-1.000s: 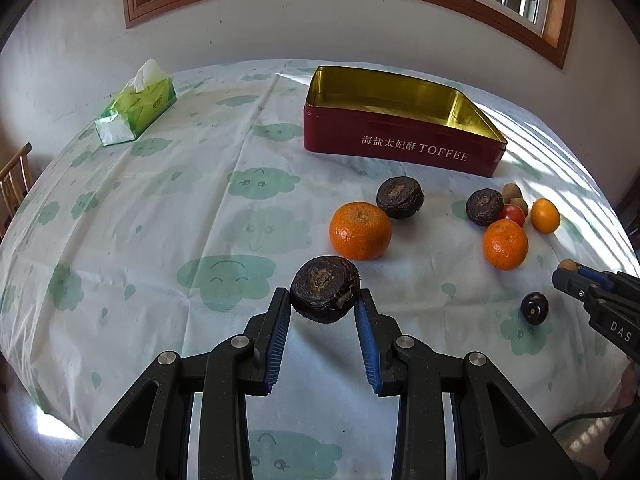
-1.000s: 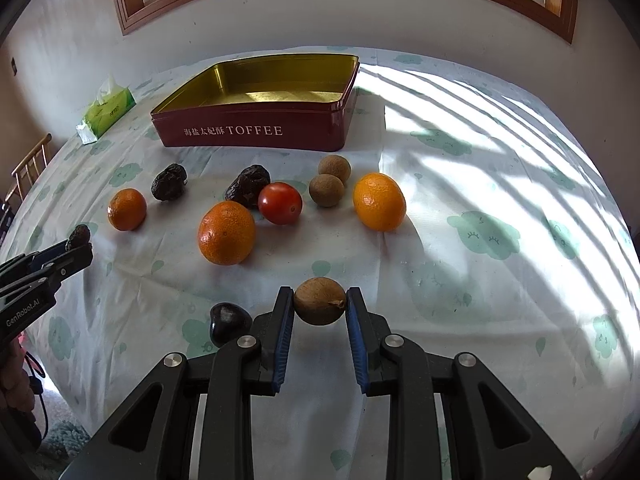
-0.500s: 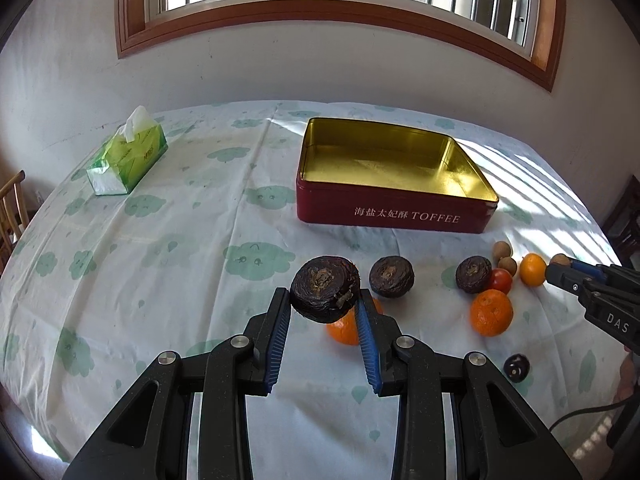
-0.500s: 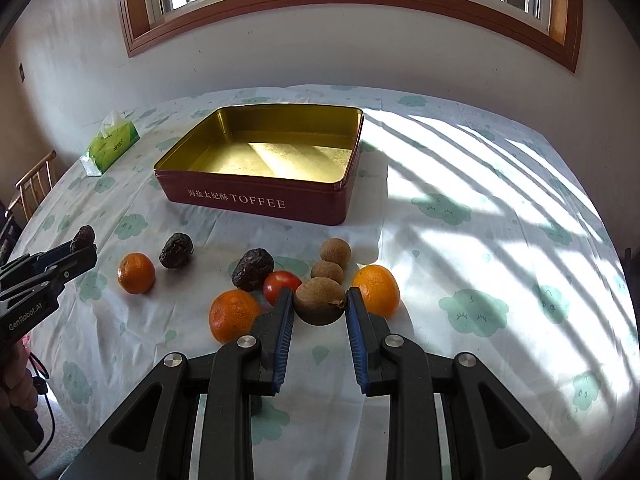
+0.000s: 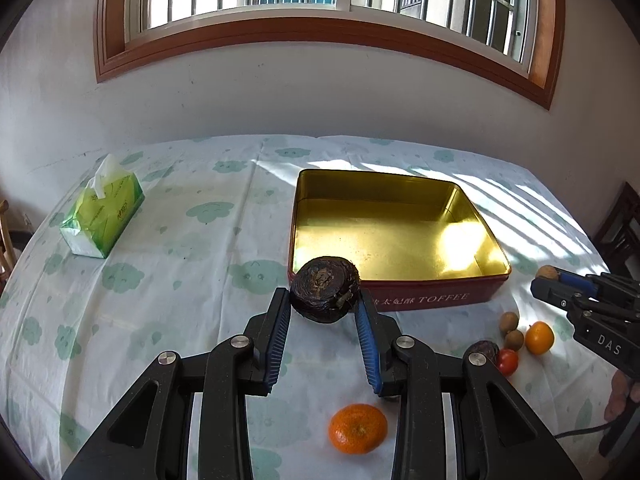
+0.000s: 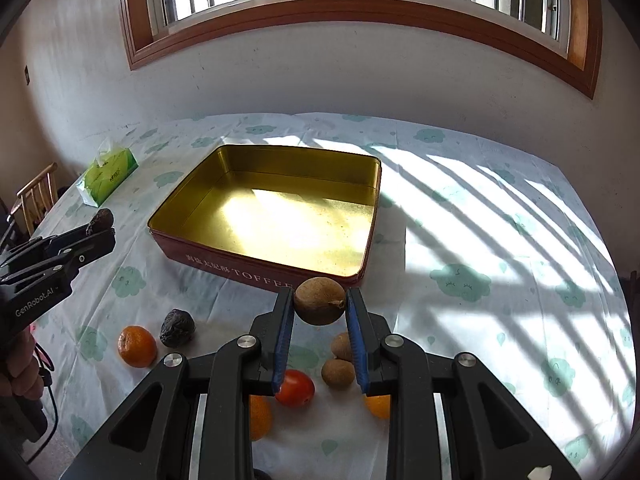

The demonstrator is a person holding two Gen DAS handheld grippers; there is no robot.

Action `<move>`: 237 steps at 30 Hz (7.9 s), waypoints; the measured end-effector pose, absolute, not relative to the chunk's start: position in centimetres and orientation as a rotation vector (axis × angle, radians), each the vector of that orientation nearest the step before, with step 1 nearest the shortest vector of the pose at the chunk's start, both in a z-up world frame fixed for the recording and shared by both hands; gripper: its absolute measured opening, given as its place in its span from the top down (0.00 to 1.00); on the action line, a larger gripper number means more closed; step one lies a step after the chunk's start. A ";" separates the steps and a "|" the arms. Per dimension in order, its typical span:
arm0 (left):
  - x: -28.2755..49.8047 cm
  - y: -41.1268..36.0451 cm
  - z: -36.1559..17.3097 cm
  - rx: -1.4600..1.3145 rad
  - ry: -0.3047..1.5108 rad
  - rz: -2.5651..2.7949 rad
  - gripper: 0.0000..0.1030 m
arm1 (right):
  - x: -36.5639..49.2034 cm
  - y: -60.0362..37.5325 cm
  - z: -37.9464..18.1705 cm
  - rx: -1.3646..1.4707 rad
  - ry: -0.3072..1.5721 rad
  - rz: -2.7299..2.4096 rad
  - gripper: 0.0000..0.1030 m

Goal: Organize fruits
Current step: 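Carry dark brown fruit in left tool over tin while right tool carries kiwi, then open left tool to drop fruit into tin while right tool drops kiwi, then withdraw both tools from the tin back toward the remaining fruit, then move left tool toward mandarin while right tool grasps large orange, then close left tool on the mandarin, then carry mandarin in left tool over tin while right tool carries orange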

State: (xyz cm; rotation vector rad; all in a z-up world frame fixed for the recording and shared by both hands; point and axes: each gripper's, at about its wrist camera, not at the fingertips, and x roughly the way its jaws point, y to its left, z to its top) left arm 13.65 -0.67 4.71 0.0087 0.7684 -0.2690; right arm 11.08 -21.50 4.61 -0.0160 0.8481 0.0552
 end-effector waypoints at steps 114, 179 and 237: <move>4.1 -1.1 -0.4 0.038 0.878 -0.166 0.61 | 4.5 -25.4 1.2 0.020 0.905 -0.050 0.51; 5.8 -3.9 -3.9 0.102 0.865 -0.181 0.52 | 7.6 -25.8 -3.5 -0.022 0.891 -0.036 0.68; 7.7 -4.7 -3.6 0.109 0.882 -0.174 0.59 | 7.2 -25.9 -3.3 -0.005 0.906 -0.046 0.70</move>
